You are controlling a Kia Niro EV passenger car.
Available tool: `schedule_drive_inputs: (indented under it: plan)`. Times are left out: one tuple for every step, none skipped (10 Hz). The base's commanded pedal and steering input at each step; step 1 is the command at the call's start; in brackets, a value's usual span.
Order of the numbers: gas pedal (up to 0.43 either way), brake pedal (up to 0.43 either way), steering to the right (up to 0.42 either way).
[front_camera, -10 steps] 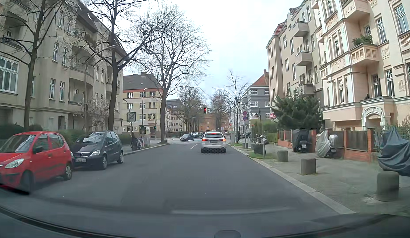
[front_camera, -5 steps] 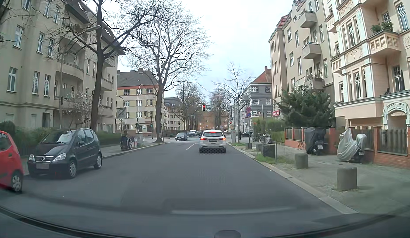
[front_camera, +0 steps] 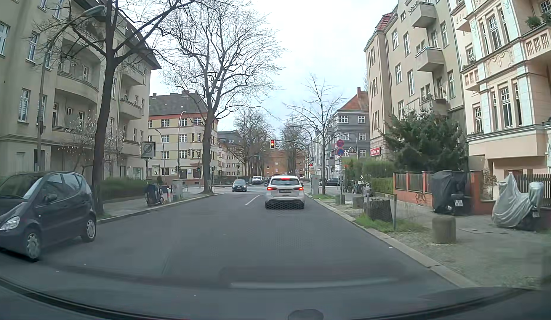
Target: Follow the waypoints while adhering to traffic rules and regulations
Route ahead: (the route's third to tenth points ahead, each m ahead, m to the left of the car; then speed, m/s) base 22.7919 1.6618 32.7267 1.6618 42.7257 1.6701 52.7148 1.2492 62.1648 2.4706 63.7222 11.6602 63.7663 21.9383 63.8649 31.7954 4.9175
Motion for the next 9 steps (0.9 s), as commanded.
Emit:
schedule_drive_inputs:
  plan:
    - [0.0, 0.079, 0.006]
    - [0.0, 0.079, 0.006]
    - [0.0, 0.085, 0.006]
    - [0.0, 0.091, 0.006]
    - [0.0, 0.098, 0.006]
    - [0.0, 0.104, 0.006]
    - [0.0, 0.11, 0.006]
    - [0.0, 0.11, 0.003]
    - [0.0, 0.11, -0.001]
